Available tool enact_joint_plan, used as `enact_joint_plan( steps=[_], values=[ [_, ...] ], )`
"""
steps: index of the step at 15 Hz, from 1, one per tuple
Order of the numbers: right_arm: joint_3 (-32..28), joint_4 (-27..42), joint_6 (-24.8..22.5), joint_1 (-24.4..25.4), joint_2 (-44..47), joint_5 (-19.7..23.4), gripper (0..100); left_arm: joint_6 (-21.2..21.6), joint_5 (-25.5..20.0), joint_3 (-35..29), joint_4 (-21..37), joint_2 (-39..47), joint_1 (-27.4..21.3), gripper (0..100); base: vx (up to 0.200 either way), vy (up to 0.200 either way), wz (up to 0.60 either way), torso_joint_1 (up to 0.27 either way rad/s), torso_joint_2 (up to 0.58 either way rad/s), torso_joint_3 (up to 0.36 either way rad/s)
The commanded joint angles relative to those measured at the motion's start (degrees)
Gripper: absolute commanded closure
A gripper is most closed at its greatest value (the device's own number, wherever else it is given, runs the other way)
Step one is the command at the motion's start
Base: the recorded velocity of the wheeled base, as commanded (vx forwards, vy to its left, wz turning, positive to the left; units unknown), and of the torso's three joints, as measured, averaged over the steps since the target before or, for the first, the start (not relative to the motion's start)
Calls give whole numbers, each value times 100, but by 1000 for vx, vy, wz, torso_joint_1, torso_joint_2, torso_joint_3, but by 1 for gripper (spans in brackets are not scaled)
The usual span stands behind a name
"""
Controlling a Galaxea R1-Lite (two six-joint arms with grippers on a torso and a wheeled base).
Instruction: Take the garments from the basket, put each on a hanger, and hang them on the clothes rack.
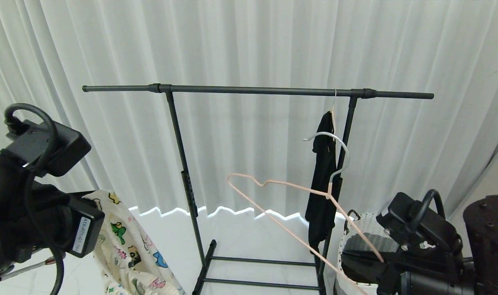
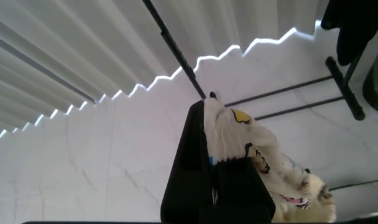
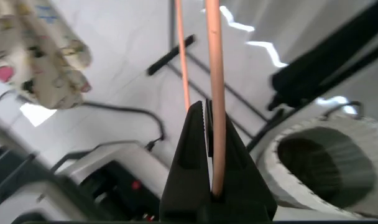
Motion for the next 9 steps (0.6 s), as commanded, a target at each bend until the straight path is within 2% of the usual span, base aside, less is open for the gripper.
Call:
enact_joint_plan(
  steps=[1, 2, 4, 6, 9],
  values=[
    [45, 3, 13, 364, -76, 69, 100, -310, 190, -169, -6, 599, 1, 100, 0, 0, 0, 0, 0, 0],
    [45, 3, 39, 531, -59, 69, 100, -609, 427, -319, 3, 871, 1, 100, 0, 0, 0, 0, 0, 0],
    [36, -6, 250, 900, -50, 78, 100, -1488, 884, -741, 3, 1478, 1, 100, 0, 0, 0, 0, 0, 0],
    [19, -24, 408, 1102, -76, 227, 100, -1892, 1025, -943, 3, 1794, -8, 100, 0, 0, 0, 0, 0, 0],
    [-8, -33, 417, 1129, -50, 482, 100, -1945, 1007, -969, 3, 1821, -52, 100, 0, 0, 0, 0, 0, 0]
  ],
)
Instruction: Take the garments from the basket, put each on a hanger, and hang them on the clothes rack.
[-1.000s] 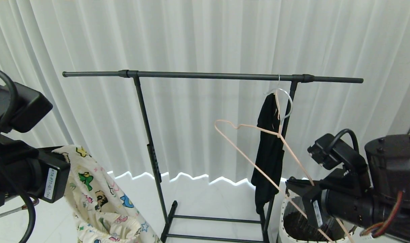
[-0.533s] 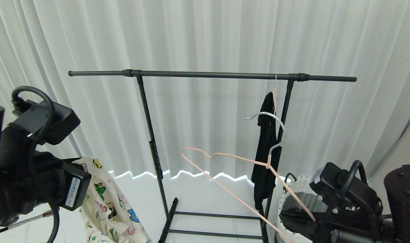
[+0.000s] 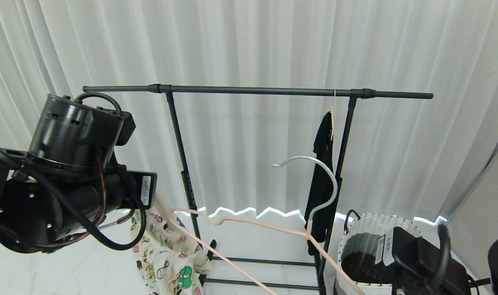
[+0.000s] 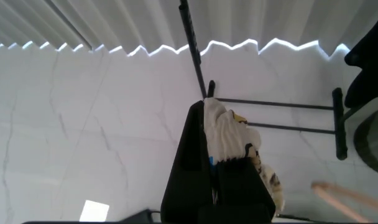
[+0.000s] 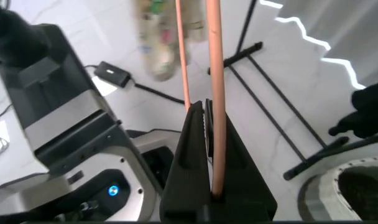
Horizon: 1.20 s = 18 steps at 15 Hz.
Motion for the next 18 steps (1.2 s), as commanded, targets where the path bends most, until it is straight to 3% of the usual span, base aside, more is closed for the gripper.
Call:
enact_joint_plan(
  steps=[1, 4, 13, 18],
  values=[
    [-36, -1, -7, 25, 77, 71, 100, -100, 5, -58, 3, 161, -22, 100, 0, 0, 0, 0, 0, 0],
    [-142, -212, 178, -1, 367, 62, 100, -671, 5, -190, 3, 152, -242, 100, 0, 0, 0, 0, 0, 0],
    [-546, -572, 468, -124, 930, 27, 100, -759, 5, -207, 3, 117, -549, 100, 0, 0, 0, 0, 0, 0],
    [-1161, -581, 784, -150, 1624, -167, 100, -997, 5, -234, 3, 56, -734, 100, 0, 0, 0, 0, 0, 0]
  ],
)
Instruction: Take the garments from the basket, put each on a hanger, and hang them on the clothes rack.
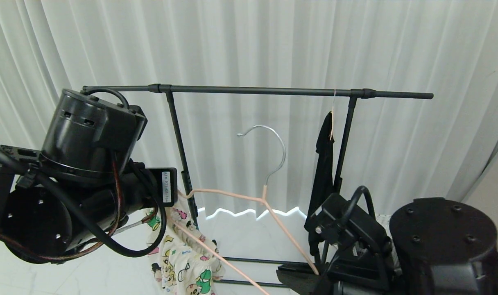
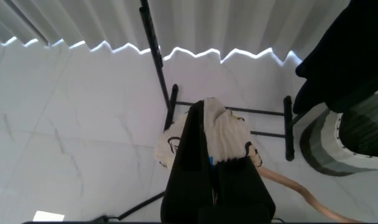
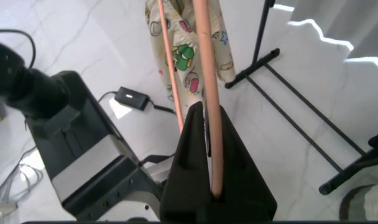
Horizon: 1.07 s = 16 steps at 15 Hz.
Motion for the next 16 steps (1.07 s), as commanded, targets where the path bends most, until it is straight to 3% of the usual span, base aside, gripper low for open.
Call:
enact_joint_plan(
  steps=[1, 4, 16],
  values=[
    [-303, -8, 41, 1, 454, -151, 100, -21, 0, -17, 2, -30, -13, 100, 0, 0, 0, 0, 0, 0],
    [-488, -412, 129, 1, 832, -239, 100, -399, 9, -123, 2, -56, -207, 100, 0, 0, 0, 0, 0, 0],
    [-989, -491, 182, 1, 1360, -266, 100, -583, -52, -246, -7, -126, -1718, 100, 0, 0, 0, 0, 0, 0]
  ],
)
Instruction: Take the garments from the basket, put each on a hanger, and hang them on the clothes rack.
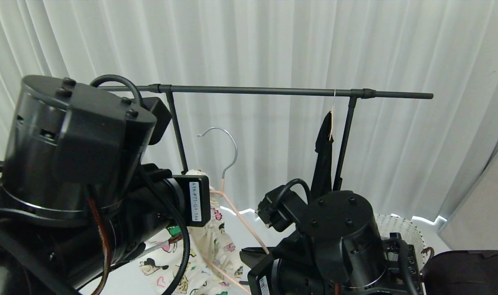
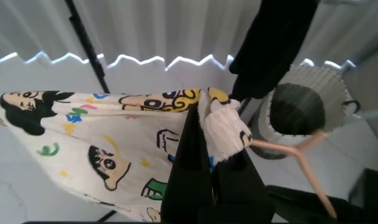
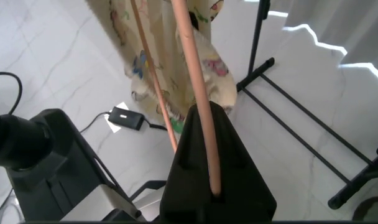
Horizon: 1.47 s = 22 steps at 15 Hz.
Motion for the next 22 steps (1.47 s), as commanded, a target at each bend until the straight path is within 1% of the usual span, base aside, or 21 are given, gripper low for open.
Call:
enact_joint_plan(
  steps=[1, 4, 8, 9, 12, 16, 18, 20, 21, 22],
  values=[
    [-73, -5, 25, 2, 80, -17, 100, -9, -4, -9, -6, -8, -298, 100, 0, 0, 0, 0, 0, 0],
    [-82, -5, 25, -33, 107, -96, 100, -9, 5, 9, -6, -52, -561, 100, 0, 0, 0, 0, 0, 0],
    [-73, -14, 25, -139, 72, -377, 100, 8, 14, 228, -6, -166, -553, 100, 0, 0, 0, 0, 0, 0],
    [-64, -5, 25, -147, 54, -413, 100, 17, 23, 299, -6, -219, -553, 0, 0, 0, 0, 0, 0, 0],
    [-64, -14, 25, -191, -52, -624, 100, 52, 32, 413, 3, -430, -482, 0, 0, 0, 0, 0, 0, 0],
    [15, -444, 7, -200, -60, -1028, 100, 61, 67, 466, 3, -579, -412, 0, 0, 0, 0, 0, 0, 0],
    [15, -471, -1, -200, -104, -1151, 100, 123, 102, 571, 3, -658, -315, 0, 0, 0, 0, 0, 0, 0],
    [15, -471, -1, -235, -113, -1292, 100, 448, 163, 676, 3, -808, -254, 0, 0, 0, 0, 0, 0, 0],
    [15, -471, -10, -314, -139, -1335, 100, 966, 172, 826, 3, -1019, -245, 0, 0, 0, 0, 0, 0, 0],
    [6, -497, -19, -350, -139, -1335, 100, 1151, 146, 905, 3, -1124, -245, 0, 0, 0, 0, 0, 0, 0]
  ],
)
